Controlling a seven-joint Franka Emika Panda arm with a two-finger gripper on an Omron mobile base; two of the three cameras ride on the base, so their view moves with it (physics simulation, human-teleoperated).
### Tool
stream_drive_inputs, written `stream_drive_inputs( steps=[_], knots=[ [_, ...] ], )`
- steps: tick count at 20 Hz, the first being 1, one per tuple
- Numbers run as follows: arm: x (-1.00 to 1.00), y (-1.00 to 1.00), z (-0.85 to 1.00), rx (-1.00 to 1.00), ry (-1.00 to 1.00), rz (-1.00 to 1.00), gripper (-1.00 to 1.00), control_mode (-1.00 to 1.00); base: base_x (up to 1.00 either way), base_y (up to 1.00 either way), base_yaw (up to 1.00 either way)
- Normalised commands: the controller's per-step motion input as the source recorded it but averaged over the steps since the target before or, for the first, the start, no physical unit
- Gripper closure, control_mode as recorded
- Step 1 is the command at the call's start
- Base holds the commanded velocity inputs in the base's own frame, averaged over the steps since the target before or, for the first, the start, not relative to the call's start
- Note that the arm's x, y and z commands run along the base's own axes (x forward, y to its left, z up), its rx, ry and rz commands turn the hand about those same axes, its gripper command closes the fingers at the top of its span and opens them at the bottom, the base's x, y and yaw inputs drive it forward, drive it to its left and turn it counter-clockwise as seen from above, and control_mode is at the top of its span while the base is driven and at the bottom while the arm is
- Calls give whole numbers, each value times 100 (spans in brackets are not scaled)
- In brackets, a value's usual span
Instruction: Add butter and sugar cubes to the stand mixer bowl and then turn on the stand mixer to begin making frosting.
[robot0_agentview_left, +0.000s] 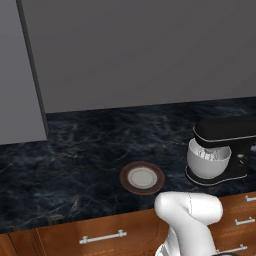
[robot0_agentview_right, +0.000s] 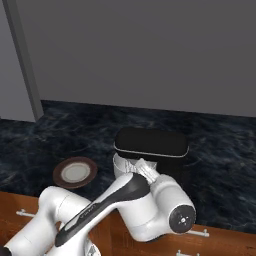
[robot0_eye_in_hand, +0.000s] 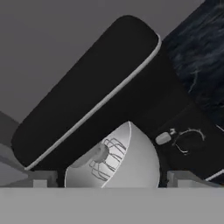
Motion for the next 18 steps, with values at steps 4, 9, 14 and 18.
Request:
stream_drive_inputs(
  steps=[4, 9, 14, 18],
  knots=[
    [26, 0, -48, -37, -14, 28, -100, -100, 0, 0, 0],
    [2, -3, -24, -42, -20, 19, -100, -100, 0, 0, 0],
    [-3, 0, -17, -46, -23, 12, -100, -100, 0, 0, 0],
    [0, 0, -24, -41, -21, 4, -100, -100, 0, 0, 0]
  ],
)
